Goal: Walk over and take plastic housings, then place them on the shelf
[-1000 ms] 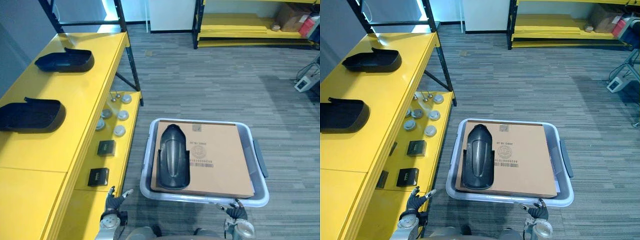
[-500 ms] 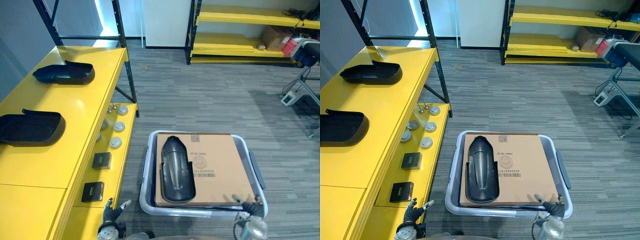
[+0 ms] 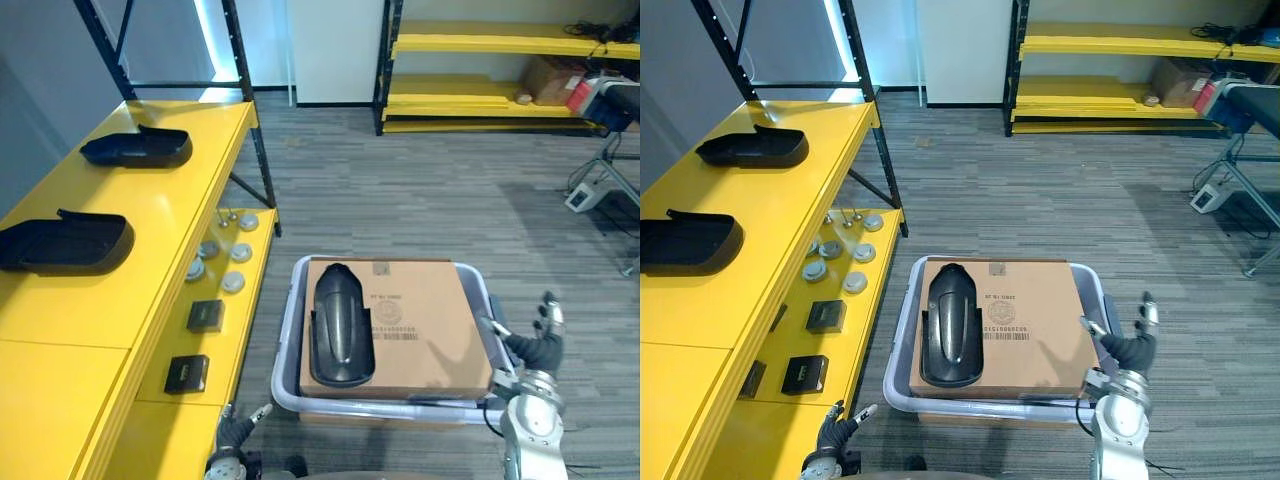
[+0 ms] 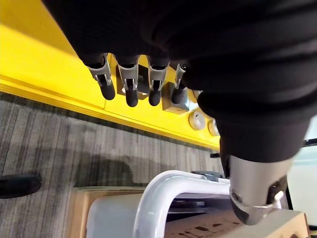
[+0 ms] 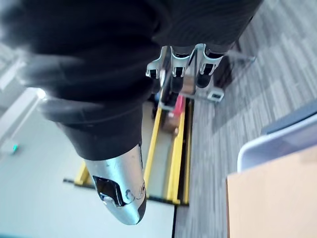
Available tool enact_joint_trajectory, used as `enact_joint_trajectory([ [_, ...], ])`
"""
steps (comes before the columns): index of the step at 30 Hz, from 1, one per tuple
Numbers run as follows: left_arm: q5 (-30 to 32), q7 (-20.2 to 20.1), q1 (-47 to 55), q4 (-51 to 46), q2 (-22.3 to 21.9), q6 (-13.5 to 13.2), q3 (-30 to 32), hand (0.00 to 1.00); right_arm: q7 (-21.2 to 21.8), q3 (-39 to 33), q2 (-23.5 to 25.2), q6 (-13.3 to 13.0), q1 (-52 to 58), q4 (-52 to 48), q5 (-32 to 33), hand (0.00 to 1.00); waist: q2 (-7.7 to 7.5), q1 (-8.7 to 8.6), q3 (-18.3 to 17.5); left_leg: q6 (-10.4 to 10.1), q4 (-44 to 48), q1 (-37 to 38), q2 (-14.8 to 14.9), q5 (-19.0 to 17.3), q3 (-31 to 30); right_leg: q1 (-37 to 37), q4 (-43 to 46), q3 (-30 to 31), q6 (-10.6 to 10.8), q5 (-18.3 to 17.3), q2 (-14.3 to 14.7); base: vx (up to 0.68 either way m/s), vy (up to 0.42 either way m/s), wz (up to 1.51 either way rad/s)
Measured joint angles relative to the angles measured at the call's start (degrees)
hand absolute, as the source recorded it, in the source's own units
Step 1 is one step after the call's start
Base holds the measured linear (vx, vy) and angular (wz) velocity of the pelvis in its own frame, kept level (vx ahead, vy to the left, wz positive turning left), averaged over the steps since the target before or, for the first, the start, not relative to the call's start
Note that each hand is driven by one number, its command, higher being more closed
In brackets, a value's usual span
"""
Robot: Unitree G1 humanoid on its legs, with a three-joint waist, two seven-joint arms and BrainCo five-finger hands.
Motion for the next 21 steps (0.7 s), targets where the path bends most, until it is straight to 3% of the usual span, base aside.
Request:
enact_joint_trajectory([
  [5, 1.22, 0.01, -1.08, 0.01, 1.02, 0.00, -0.46, 0.00, -0.25, 1.69, 0.33, 3.07, -4.98, 7.35, -6.27, 0.00, 0.08, 1.38, 0.93, 0.99, 0.08, -2.02, -1.25, 0.78, -2.46, 0.14, -1.58, -2.02, 0.16, 1.53, -0.68, 0.02, 0.039, 0.29],
  [11, 1.66, 0.15, -1.41, -0.14, 1.26, -0.04, -0.51, 0.00, -2.22, 2.36, 1.22, 7.74, -13.66, 19.93, -12.84, 0.00, 0.93, 1.60, 4.28, 1.79, 0.05, -4.15, -2.56, 2.14, -5.69, -0.06, -1.59, -5.07, 0.21, 2.24, -1.50, -0.01, 0.028, 0.29],
  [14, 1.66, 0.29, -2.54, -0.30, 1.20, -0.21, -0.60, 0.00, -3.45, 2.78, 1.59, 9.45, -16.67, 24.97, -14.51, 0.00, 1.24, 3.02, 5.91, 1.89, -0.04, -4.89, -3.01, 2.59, -6.59, -0.33, -1.60, -5.82, 0.21, 2.24, -1.79, -0.03, 0.012, 0.21],
  [19, 1.67, 1.43, -3.82, -0.39, 1.13, -0.23, -2.17, 0.00, -6.29, 2.15, 3.02, 12.55, -21.76, 32.17, -15.21, 0.00, 1.61, 3.61, 7.65, 2.10, -1.25, -6.51, -3.49, 4.46, -8.76, -1.11, -1.58, -8.21, 0.21, 2.24, -1.94, -0.02, 0.001, 0.28],
  [20, 1.59, 1.54, -3.78, -0.41, 1.05, -0.22, -2.32, 0.00, -6.79, 1.70, 3.38, 12.93, -22.08, 32.30, -15.70, 1.00, 1.59, 3.84, 7.80, 2.12, -1.25, -6.61, -3.53, 4.49, -8.79, -1.16, -1.58, -8.24, 0.21, 2.24, -1.97, -0.01, 0.006, 0.13],
  [21, 1.65, 1.75, -4.07, -0.44, 0.86, -0.21, -2.36, 0.00, -7.75, 1.18, 3.65, 13.59, -22.27, 32.56, -16.34, 1.00, 1.58, 4.60, 7.85, 2.16, -1.25, -6.65, -3.62, 4.51, -8.82, -1.16, -1.58, -8.28, 0.21, 2.24, -2.05, 0.00, 0.006, 0.06],
])
